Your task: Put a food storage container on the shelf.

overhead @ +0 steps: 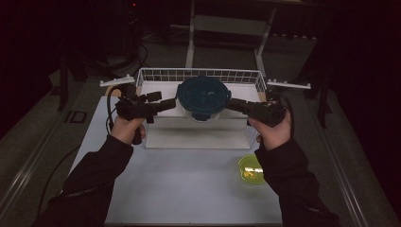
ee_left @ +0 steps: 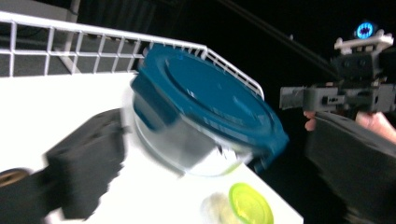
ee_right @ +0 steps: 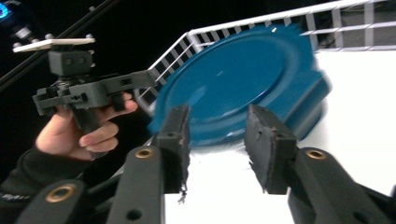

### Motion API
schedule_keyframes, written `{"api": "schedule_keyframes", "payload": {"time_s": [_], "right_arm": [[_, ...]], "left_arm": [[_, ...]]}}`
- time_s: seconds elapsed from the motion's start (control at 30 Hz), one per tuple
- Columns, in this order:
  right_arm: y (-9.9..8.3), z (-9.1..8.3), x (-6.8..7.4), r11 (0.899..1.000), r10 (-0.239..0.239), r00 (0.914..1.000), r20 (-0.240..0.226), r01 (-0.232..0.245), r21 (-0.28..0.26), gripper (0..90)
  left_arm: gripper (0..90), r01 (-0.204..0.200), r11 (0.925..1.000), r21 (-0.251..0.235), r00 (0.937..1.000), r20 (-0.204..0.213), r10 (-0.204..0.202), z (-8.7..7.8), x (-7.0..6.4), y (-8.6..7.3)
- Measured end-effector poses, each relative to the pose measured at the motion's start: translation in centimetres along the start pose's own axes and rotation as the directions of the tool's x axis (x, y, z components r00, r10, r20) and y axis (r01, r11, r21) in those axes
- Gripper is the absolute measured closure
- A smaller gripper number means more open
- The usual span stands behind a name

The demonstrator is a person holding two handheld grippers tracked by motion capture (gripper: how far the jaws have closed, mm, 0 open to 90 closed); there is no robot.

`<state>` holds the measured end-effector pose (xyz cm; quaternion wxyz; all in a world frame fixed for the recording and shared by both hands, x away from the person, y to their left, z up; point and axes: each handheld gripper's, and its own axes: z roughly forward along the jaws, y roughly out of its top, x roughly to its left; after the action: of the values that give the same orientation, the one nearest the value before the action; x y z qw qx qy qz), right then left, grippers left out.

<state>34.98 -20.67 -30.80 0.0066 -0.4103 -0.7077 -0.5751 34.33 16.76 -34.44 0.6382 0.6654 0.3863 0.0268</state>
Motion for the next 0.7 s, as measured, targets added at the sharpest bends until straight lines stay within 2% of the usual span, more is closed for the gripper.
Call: {"api": "schedule_keyframes", "payload": {"time_s": [0.07,0.17,0.27,0.3,0.4,0.6,0.7], "right_arm": [[-0.7,0.1,0.5,1.000,-0.002,0.9997,-0.024,0.002,0.015,65.0],[-1.6,0.7,1.2,0.999,-0.014,0.9986,-0.050,0.016,0.038,73.2],[-2.3,1.3,1.7,0.999,-0.015,0.9966,-0.081,0.019,0.051,84.4],[-2.6,1.7,2.0,0.998,-0.020,0.9960,-0.088,0.025,0.063,88.1],[-3.2,2.8,2.5,0.995,-0.022,0.9947,-0.101,0.031,0.095,89.7],[-3.5,4.2,2.8,0.993,-0.017,0.9952,-0.097,0.028,0.113,89.8],[-3.6,4.7,2.7,0.992,-0.015,0.9959,-0.089,0.025,0.123,89.9]], "left_arm": [[0.6,-0.016,0.9999,0.002,0.9998,0.009,0.016,-0.3,-0.4,-0.8],[0.5,-0.058,0.9980,0.026,0.9983,-0.007,0.058,-0.7,-1.1,-2.0],[0.5,-0.079,0.9960,0.042,0.9968,0.011,0.079,-0.8,-1.4,-3.5],[0.5,-0.090,0.9946,0.051,0.9959,-0.001,0.091,-0.7,-1.5,-4.1],[0.5,-0.116,0.9915,0.060,0.9929,-0.020,0.117,-0.6,-1.7,-5.6],[0.5,-0.115,0.9907,0.072,0.9929,-0.022,0.117,-1.1,-2.0,-8.3],[0.5,-0.124,0.9884,0.088,0.9910,-0.040,0.128,-1.5,-2.0,-9.5]]}}
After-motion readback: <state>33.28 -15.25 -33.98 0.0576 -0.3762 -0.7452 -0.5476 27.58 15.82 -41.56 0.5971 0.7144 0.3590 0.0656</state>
